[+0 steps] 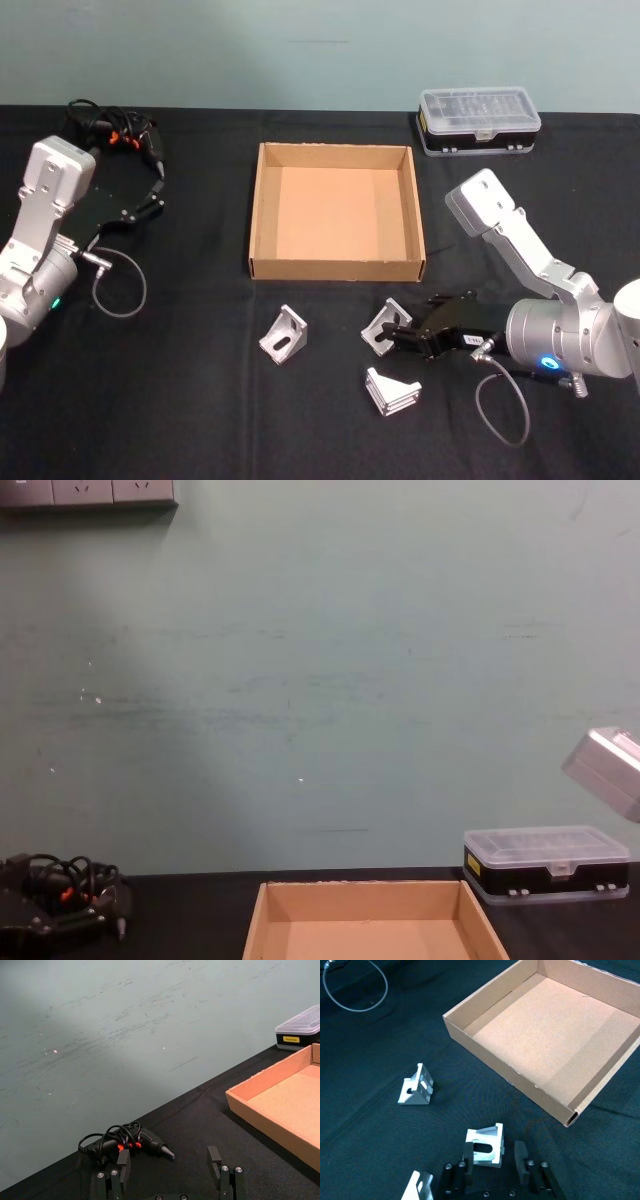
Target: Use one hand to pick up the angle iron from the table and place it into the box.
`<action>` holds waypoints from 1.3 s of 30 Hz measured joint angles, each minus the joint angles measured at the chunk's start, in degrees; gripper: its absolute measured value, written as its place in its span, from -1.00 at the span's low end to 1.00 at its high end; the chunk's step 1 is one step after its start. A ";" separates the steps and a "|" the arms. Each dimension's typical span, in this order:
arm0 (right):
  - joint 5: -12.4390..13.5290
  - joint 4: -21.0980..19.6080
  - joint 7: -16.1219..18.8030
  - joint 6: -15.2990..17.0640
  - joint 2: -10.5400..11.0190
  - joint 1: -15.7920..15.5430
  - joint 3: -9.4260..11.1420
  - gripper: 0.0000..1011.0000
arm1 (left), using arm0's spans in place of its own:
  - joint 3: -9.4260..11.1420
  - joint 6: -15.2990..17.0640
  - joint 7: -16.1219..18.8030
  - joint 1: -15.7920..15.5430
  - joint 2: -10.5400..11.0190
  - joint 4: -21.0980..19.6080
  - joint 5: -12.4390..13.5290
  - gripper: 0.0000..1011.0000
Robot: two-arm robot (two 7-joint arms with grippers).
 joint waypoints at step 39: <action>1.17 -4.92 -0.57 -0.96 -0.18 -0.37 3.47 -0.84 | 0.00 0.00 0.00 0.00 0.00 0.00 0.00 0.98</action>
